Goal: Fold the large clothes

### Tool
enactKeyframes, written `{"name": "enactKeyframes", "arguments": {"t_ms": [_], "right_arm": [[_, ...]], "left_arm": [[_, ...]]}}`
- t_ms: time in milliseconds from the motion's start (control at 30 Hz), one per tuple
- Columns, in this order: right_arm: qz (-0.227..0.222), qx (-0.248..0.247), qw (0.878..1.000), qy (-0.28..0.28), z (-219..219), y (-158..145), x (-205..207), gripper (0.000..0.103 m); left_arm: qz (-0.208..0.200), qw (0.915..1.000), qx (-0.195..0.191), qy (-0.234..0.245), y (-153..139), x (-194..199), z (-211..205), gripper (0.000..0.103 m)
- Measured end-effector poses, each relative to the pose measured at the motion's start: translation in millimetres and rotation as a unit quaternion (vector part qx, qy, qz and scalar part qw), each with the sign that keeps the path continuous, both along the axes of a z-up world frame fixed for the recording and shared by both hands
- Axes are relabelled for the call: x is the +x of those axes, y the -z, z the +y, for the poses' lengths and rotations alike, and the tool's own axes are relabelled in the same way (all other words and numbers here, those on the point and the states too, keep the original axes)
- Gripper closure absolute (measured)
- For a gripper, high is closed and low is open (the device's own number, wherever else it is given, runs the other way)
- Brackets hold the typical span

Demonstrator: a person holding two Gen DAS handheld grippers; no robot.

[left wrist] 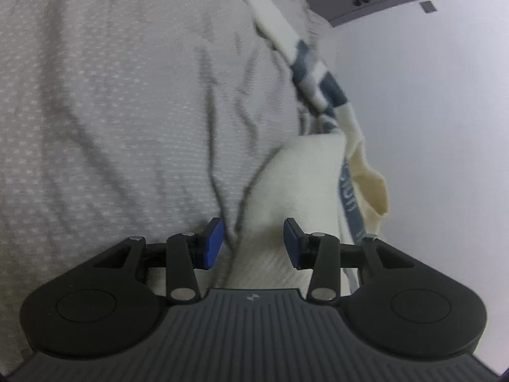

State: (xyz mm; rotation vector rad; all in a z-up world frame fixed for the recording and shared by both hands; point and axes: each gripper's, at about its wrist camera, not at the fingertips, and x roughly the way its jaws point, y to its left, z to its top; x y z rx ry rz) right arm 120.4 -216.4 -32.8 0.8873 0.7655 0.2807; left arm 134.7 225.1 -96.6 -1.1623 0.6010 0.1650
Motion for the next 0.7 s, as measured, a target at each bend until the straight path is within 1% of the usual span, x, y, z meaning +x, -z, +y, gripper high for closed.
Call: {"name": "enactKeyframes", "arguments": {"t_ms": [100, 200, 267, 333, 367, 467, 500, 567, 633, 700], "right_arm": [[-0.003, -0.029, 0.999, 0.014, -17.1, -12.1, 16.1, 0.088], [-0.003, -0.068, 0.997, 0.037, -34.0, -17.9, 34.8, 0.089], [0.000, -0.086, 0.995, 0.055, -46.3, -13.8, 47.7, 0.089], [0.013, -0.091, 0.994, 0.066, -61.6, -8.8, 63.3, 0.089], [0.019, -0.102, 0.992, 0.068, -67.2, -7.0, 70.7, 0.089], [0.029, -0.147, 0.987, 0.062, -76.4, 2.6, 86.8, 0.089], [0.038, -0.154, 0.986, 0.056, -78.7, 9.8, 93.4, 0.088], [0.053, -0.150, 0.986, 0.053, -85.3, 22.4, 98.5, 0.088], [0.065, -0.146, 0.986, 0.053, -86.7, 34.7, 103.1, 0.088], [0.068, -0.144, 0.986, 0.055, -86.1, 38.9, 105.7, 0.088]], "left_arm": [[-0.013, 0.9996, 0.017, 0.019, -7.2, 3.8, -5.8, 0.056], [-0.020, 0.9980, 0.045, 0.041, -13.7, 10.1, -14.5, 0.056], [-0.028, 0.9963, 0.057, 0.057, -17.0, 14.4, -20.7, 0.055], [-0.041, 0.9938, 0.065, 0.081, -19.6, 18.1, -27.7, 0.055], [-0.049, 0.9921, 0.068, 0.093, -21.4, 19.3, -31.5, 0.055], [-0.077, 0.9862, 0.076, 0.125, -28.1, 24.7, -43.7, 0.055], [-0.089, 0.9835, 0.079, 0.136, -30.9, 27.0, -48.1, 0.055], [-0.113, 0.9771, 0.085, 0.159, -36.8, 30.1, -58.0, 0.055], [-0.129, 0.9720, 0.081, 0.179, -37.4, 39.2, -68.0, 0.054], [-0.126, 0.9695, 0.086, 0.192, -34.1, 51.5, -79.1, 0.053]]}}
